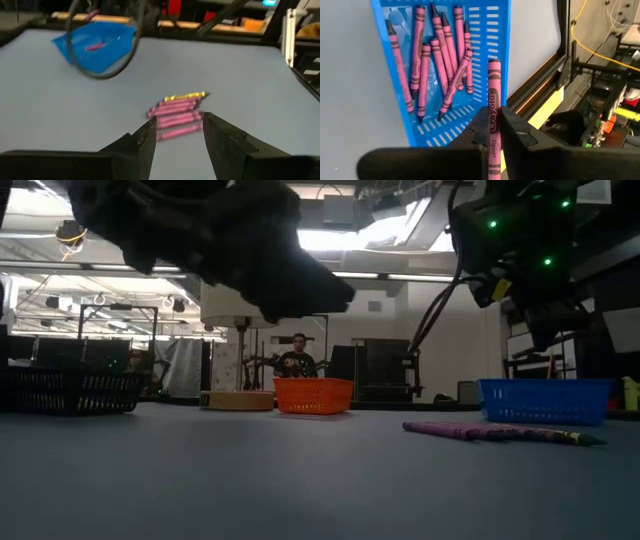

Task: Sort crayons
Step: Put the violet crayon into the blue basket

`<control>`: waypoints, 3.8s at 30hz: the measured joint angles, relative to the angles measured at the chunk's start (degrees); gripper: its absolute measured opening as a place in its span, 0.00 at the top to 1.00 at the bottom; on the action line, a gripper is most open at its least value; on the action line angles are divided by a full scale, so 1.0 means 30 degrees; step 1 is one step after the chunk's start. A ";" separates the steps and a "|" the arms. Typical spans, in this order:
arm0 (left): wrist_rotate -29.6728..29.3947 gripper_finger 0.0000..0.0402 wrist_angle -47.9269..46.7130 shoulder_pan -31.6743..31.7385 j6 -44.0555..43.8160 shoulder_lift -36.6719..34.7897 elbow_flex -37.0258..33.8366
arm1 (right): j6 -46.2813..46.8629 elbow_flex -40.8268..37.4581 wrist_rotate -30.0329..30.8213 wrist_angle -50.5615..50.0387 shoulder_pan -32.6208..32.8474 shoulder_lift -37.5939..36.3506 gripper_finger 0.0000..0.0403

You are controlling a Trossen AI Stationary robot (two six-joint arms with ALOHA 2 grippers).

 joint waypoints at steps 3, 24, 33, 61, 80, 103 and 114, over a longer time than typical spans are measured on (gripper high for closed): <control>0.0013 0.64 0.2068 -0.0102 0.0249 0.1252 0.0178 | -0.0007 0.0000 -0.0111 -0.0003 -0.0321 0.0000 0.93; 0.4806 0.64 -0.0630 0.0296 0.4946 0.7551 0.8107 | -0.0102 0.0000 -0.0269 0.0735 -0.0447 0.0007 0.69; 0.5485 0.64 -0.4870 0.1470 0.6208 0.8529 0.9071 | -0.0102 -0.0007 -0.0274 0.0980 -0.0439 0.0007 0.69; 0.6766 0.79 -0.8699 0.2775 0.6208 0.8506 0.9122 | -0.0521 -0.0007 -0.2259 0.0944 -0.0421 -0.0270 0.69; 0.6089 0.96 -0.8468 0.2192 0.6201 0.8506 0.9078 | -0.0992 -0.0007 -0.5540 0.6893 -0.0410 -0.5622 0.69; 0.5296 0.97 -0.7538 0.1773 0.4049 0.7581 0.9034 | -0.2965 -0.0007 -0.8072 1.4000 0.4924 -0.3066 0.69; 0.4490 0.97 -0.5114 0.1362 0.4030 0.7544 0.9044 | -0.2936 -0.0007 -0.8254 1.4770 0.5606 -0.1118 0.69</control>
